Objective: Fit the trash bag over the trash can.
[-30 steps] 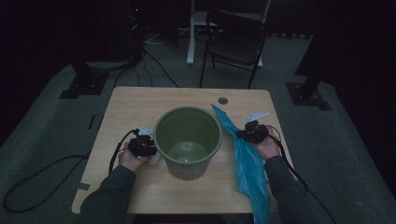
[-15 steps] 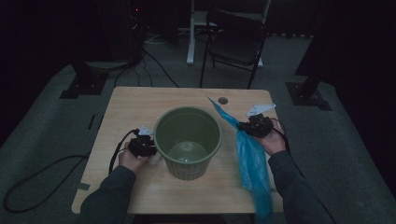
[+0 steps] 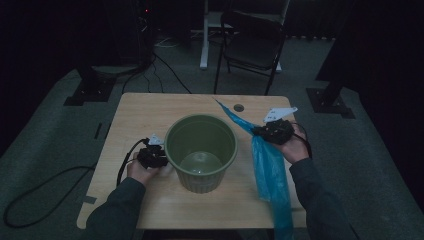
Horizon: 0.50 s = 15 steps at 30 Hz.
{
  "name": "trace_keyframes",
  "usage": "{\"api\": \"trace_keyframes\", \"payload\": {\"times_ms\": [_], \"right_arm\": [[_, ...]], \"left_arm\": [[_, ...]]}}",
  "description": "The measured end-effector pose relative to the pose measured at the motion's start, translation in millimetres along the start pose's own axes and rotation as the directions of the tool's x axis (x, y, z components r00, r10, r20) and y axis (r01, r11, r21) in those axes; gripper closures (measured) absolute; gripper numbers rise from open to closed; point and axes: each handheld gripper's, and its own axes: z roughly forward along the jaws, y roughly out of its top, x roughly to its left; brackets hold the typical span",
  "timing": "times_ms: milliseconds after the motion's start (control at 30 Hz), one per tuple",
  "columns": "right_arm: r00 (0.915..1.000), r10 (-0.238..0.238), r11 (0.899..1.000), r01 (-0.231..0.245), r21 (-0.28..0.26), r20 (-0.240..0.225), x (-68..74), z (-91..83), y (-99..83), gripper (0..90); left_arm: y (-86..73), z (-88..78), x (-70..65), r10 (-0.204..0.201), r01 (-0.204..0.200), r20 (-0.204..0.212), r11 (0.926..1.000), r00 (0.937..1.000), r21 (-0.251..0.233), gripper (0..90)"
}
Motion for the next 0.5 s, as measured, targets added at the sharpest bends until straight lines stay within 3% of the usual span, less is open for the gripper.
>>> {"api": "trace_keyframes", "payload": {"times_ms": [400, 500], "right_arm": [[0.9953, -0.093, 0.995, 0.092, -0.04, -0.029, 14.6, -16.5, 18.4, 89.1], [0.9899, -0.134, 0.99, 0.131, -0.056, -0.046, 23.5, -22.4, 26.4, 89.1]], "left_arm": [[0.2, -0.1, -0.7, 0.006, -0.006, 0.003, 1.0, 1.0, -0.004, 59.8], [0.2, -0.3, -1.0, 0.006, -0.006, 0.005, 0.9999, 1.0, -0.008, 60.0]]}}
